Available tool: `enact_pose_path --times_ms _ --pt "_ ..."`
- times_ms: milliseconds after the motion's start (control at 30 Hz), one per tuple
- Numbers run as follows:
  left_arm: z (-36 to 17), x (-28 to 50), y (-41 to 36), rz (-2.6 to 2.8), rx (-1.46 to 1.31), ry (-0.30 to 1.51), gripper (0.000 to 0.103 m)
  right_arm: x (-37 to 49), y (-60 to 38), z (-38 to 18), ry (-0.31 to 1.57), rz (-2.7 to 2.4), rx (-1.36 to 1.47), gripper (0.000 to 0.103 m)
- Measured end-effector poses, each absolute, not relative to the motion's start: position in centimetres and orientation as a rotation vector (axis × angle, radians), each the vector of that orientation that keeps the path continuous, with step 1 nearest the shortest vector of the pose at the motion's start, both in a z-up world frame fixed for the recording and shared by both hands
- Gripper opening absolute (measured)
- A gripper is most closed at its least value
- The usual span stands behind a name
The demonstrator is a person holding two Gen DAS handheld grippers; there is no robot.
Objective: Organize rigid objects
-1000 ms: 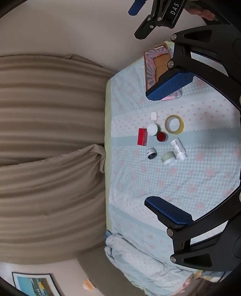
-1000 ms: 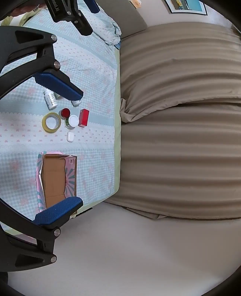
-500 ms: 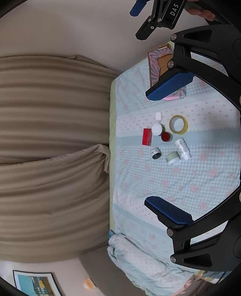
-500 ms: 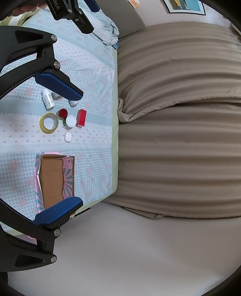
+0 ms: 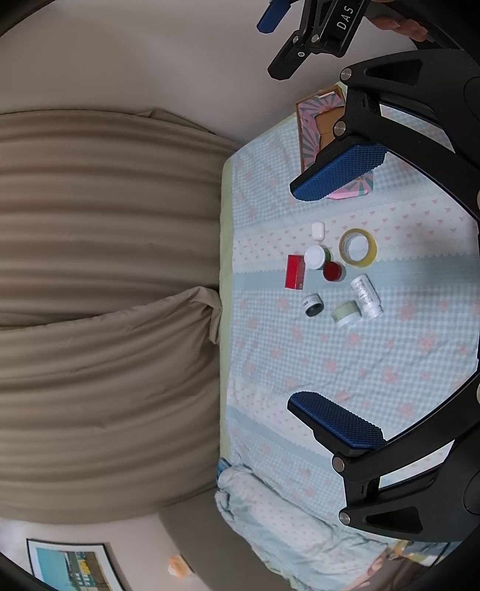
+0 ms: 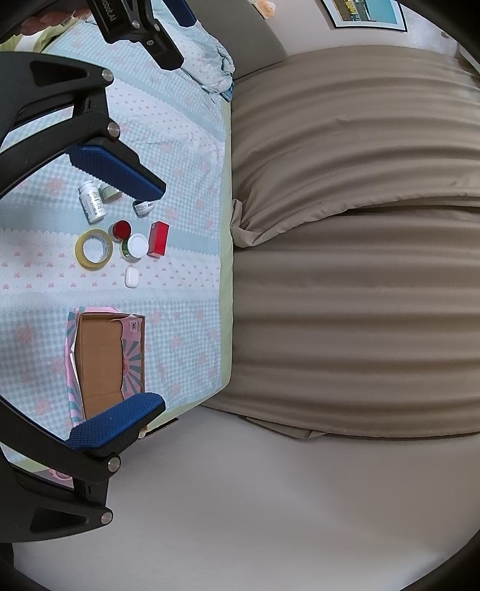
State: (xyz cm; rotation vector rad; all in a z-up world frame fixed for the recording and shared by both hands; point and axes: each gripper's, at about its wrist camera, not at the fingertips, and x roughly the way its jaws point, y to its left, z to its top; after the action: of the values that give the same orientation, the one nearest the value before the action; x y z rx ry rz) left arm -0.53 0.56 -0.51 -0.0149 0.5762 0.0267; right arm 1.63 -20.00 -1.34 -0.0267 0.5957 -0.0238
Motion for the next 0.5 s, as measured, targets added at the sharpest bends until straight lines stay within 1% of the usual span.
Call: enact_pose_path --times_ms 500 --pt "-0.51 -0.36 0.6 0.029 -0.01 0.572 0.102 2.1 -20.51 -1.4 0.585 -0.015 -0.018 0.103"
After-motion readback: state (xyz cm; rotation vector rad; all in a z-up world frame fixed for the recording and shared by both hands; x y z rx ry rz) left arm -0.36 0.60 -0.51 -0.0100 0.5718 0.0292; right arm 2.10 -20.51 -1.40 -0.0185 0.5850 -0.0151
